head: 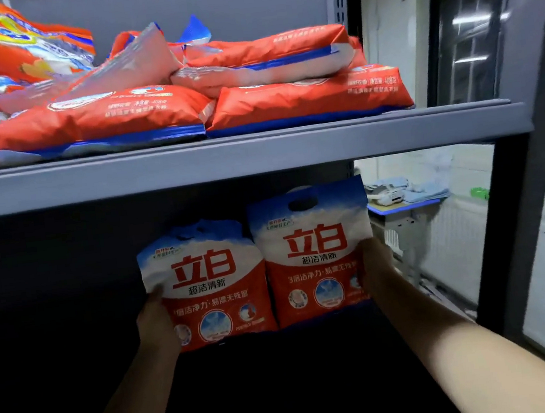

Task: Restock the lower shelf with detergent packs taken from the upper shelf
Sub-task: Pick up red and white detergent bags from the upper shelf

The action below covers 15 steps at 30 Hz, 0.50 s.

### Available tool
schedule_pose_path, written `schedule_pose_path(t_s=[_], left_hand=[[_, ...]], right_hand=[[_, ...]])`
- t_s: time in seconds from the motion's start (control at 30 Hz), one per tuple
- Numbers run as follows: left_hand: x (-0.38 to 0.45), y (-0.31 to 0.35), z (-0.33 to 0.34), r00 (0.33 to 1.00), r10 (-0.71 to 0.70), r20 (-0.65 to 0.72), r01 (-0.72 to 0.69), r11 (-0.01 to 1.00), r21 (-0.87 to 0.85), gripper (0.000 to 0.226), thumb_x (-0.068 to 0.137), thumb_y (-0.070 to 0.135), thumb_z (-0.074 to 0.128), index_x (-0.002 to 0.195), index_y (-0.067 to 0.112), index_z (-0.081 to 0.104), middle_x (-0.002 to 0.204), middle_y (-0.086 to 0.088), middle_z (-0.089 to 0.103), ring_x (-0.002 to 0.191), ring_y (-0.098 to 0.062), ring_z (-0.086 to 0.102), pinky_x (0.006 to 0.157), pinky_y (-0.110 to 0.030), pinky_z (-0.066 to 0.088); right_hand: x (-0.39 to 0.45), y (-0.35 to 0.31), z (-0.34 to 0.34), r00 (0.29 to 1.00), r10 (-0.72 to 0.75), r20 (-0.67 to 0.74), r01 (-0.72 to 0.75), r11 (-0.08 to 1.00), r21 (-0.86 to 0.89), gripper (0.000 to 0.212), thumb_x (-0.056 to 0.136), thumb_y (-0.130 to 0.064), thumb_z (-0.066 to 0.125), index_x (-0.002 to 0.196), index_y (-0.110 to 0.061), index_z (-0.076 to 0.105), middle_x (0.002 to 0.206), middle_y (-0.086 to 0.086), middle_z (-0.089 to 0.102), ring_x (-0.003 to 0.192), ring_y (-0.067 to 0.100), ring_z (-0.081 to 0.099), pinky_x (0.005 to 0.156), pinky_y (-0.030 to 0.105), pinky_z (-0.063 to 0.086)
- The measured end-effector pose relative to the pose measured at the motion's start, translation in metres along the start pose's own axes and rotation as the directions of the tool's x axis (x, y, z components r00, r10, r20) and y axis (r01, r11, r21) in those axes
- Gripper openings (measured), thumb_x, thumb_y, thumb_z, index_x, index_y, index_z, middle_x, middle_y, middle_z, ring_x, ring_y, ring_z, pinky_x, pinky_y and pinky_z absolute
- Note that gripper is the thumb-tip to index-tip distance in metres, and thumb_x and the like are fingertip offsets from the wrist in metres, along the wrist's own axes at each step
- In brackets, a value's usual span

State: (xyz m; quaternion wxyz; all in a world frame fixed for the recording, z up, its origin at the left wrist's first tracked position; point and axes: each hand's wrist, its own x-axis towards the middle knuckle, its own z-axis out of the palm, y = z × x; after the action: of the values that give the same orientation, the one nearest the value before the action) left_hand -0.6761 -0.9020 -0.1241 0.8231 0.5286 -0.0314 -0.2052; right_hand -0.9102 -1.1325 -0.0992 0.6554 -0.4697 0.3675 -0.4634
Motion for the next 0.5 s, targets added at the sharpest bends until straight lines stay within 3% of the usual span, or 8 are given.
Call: schedule_pose_path(t_s=[0.17,0.27,0.37,0.43,0.5], left_hand=[[0.033,-0.001,0.004,0.998,0.0,0.058,0.003,0.998,-0.055,0.041,0.096,0.041,0.05,0.126,0.014,0.059,0.122,-0.014,0.063,0.112,-0.036,0.06,0.101,-0.056,0.043],[0.044,-0.006,0.012,1.0,0.03,0.006,-0.03,0.997,-0.07,0.039,0.097,0.04,0.049,0.123,0.013,0.06,0.119,-0.012,0.064,0.105,-0.032,0.061,0.092,-0.048,0.049],[0.057,-0.014,0.021,0.996,0.071,-0.048,-0.074,0.995,-0.068,0.04,0.099,0.04,0.045,0.124,0.011,0.059,0.12,-0.014,0.063,0.101,-0.034,0.063,0.085,-0.048,0.052],[0.066,-0.015,0.026,0.991,0.114,-0.065,-0.114,0.993,-0.005,0.038,0.1,0.042,0.043,0.121,0.013,0.057,0.116,-0.012,0.062,0.094,-0.032,0.063,0.076,-0.042,0.053],[0.075,-0.018,0.028,0.991,0.133,-0.009,-0.132,0.99,0.046,0.042,0.099,0.042,0.045,0.132,0.016,0.047,0.116,-0.01,0.058,0.099,-0.029,0.06,0.081,-0.044,0.051]], right_hand=[[0.027,0.012,0.018,0.997,-0.069,-0.019,0.069,0.997,0.023,0.024,0.09,-0.011,0.042,0.101,-0.007,0.063,0.092,0.014,0.072,0.081,0.029,0.071,0.064,0.038,0.058],[0.041,0.014,0.031,0.995,-0.099,-0.02,0.099,0.994,0.038,0.025,0.088,-0.008,0.042,0.102,-0.002,0.062,0.094,0.019,0.071,0.087,0.036,0.069,0.076,0.05,0.058],[0.054,0.024,0.036,0.992,-0.101,-0.076,0.107,0.991,0.075,0.026,0.079,0.0,0.043,0.094,0.005,0.065,0.091,0.028,0.069,0.085,0.045,0.067,0.073,0.062,0.054],[0.064,0.038,0.033,0.99,-0.099,-0.099,0.101,0.995,0.017,0.024,0.081,0.0,0.044,0.094,0.004,0.064,0.093,0.027,0.069,0.084,0.044,0.067,0.072,0.06,0.055],[0.07,0.049,0.028,0.985,-0.165,-0.056,0.153,0.973,-0.175,0.02,0.088,-0.009,0.05,0.104,-0.006,0.061,0.102,0.02,0.069,0.09,0.037,0.067,0.079,0.058,0.054]])
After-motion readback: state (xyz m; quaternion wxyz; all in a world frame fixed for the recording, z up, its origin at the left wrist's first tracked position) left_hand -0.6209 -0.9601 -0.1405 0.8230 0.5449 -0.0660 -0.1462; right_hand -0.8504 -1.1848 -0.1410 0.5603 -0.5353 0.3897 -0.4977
